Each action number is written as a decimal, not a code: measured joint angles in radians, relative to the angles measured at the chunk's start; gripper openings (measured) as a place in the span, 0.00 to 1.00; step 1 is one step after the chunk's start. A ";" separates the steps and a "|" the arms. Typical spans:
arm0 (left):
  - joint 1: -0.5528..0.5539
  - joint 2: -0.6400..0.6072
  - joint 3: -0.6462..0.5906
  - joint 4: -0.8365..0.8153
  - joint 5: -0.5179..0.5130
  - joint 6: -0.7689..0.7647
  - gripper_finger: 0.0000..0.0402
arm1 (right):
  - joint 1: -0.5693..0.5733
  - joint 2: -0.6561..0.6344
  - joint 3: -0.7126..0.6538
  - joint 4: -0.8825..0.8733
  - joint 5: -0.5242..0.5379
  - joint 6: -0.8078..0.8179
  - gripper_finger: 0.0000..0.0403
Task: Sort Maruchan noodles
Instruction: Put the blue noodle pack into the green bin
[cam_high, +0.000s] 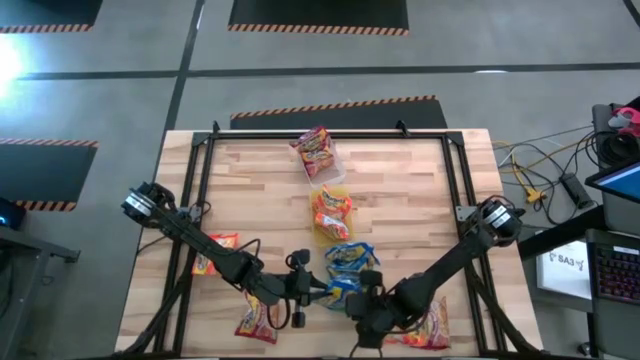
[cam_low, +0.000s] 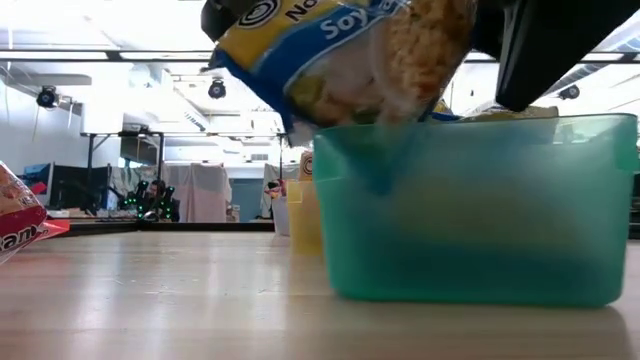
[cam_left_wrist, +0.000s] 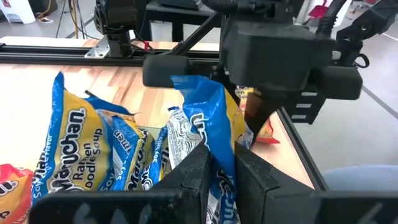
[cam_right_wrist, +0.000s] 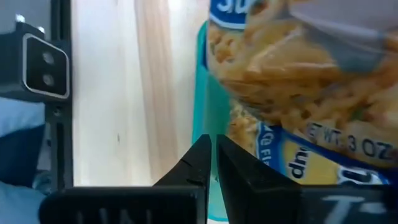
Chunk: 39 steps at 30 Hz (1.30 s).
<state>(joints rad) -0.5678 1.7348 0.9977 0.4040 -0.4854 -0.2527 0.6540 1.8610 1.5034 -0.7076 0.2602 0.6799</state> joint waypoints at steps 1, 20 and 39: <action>0.000 0.000 0.000 0.003 0.001 0.000 0.09 | 0.002 0.000 0.012 -0.027 0.000 0.003 0.05; 0.010 0.038 0.001 0.094 0.057 0.001 0.09 | 0.029 -0.039 0.133 -0.304 -0.024 0.068 0.04; 0.037 0.051 0.069 0.049 0.111 0.038 0.09 | 0.051 -0.131 0.146 -0.448 0.035 0.150 0.04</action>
<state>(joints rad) -0.5308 1.7855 1.0668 0.4525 -0.3744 -0.2148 0.7052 1.7303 1.6497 -1.1553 0.2950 0.8300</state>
